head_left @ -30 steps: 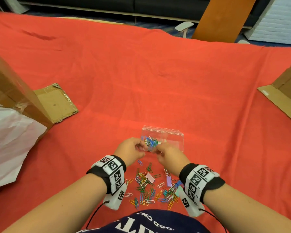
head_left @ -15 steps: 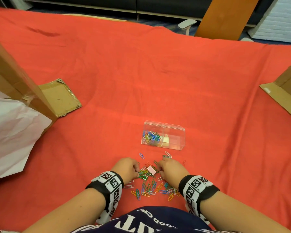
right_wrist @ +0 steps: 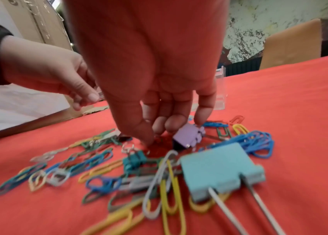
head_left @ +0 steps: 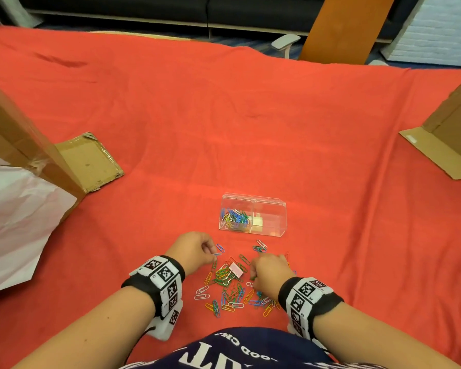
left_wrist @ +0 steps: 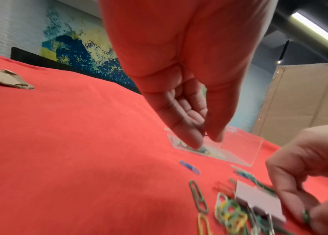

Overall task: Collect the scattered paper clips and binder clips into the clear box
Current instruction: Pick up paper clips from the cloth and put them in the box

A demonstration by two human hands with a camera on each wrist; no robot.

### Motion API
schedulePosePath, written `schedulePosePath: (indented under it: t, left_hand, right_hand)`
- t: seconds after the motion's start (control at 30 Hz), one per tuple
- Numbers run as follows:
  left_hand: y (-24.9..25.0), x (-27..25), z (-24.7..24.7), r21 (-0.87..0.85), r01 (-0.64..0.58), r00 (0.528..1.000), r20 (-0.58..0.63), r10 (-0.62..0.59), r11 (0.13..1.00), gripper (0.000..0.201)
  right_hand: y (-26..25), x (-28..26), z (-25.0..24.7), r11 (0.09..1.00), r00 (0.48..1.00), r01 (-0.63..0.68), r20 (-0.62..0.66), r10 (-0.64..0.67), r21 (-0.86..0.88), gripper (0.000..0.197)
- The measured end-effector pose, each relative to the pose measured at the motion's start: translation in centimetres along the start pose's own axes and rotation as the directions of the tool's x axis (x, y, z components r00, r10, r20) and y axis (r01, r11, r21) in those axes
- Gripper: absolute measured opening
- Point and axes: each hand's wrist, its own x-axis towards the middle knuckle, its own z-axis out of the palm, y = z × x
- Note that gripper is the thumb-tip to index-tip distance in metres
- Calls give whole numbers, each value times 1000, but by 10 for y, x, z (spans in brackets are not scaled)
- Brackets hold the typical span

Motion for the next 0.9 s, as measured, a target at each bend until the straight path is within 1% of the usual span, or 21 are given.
schedulePosePath:
  t: [0.07, 0.13, 0.2, 0.27, 0.33, 0.4, 0.47, 0.57, 0.63, 0.7, 0.73, 0.77, 0.83, 0.87, 0.9]
  left_hand:
    - [8, 3, -7, -58, -31, 998, -56, 27, 998, 26]
    - [17, 7, -12, -125, -56, 995, -95, 44, 991, 25]
    - [25, 13, -15, -180, -76, 990, -130, 53, 981, 25]
    - [32, 20, -16, -231, -79, 985, -168, 40, 970, 26]
    - [38, 28, -15, -267, -71, 979, -203, 15, 961, 28]
    - [44, 35, -15, -300, -62, 973, -232, -10, 952, 29]
    - [48, 42, -15, -319, -75, 963, -270, -14, 945, 29]
    - [52, 49, -17, -221, -99, 946, -324, 23, 970, 19]
    - [49, 50, -21, -164, -105, 940, -338, 44, 981, 24]
    - [43, 47, -24, -143, -114, 948, -312, 64, 983, 24]
    - [38, 43, -25, -139, -115, 958, -276, 73, 984, 23]
    - [33, 39, -24, -140, -107, 973, -220, 74, 984, 23]
    - [20, 30, -17, -109, -56, 996, -81, 48, 992, 28]
    - [12, 25, -12, -74, -23, 1000, -23, 21, 997, 29]
    - [4, 19, -6, -35, 8, 1000, 18, -7, 999, 30]
  right_hand:
    - [0, 1, -10, 998, 999, -24, -32, 26, 66, 19]
    - [0, 3, -26, 970, 991, -44, -113, 73, 238, 20]
    - [-2, 6, -44, 887, 974, 0, -201, 105, 462, 18]
    - [-5, 10, -61, 795, 946, 65, -291, 144, 603, 13]
    - [-7, 17, -74, 718, 915, 110, -352, 198, 687, 9]
    - [-6, 25, -79, 655, 898, 114, -359, 254, 747, 11]
    - [-5, 31, -80, 614, 888, 120, -361, 285, 780, 14]
    - [-3, 34, -79, 611, 870, 142, -393, 298, 778, 17]
    - [2, 34, -75, 608, 859, 158, -412, 305, 778, 21]
    - [9, 30, -69, 632, 860, 158, -420, 290, 759, 21]
    - [12, 27, -65, 653, 871, 153, -413, 265, 742, 21]
    - [15, 24, -60, 682, 895, 142, -388, 222, 717, 20]
    - [19, 15, -48, 765, 960, 108, -268, 87, 635, 16]
    - [20, 11, -42, 816, 980, 103, -200, 15, 569, 16]
    - [20, 7, -35, 863, 988, 111, -147, -43, 493, 16]
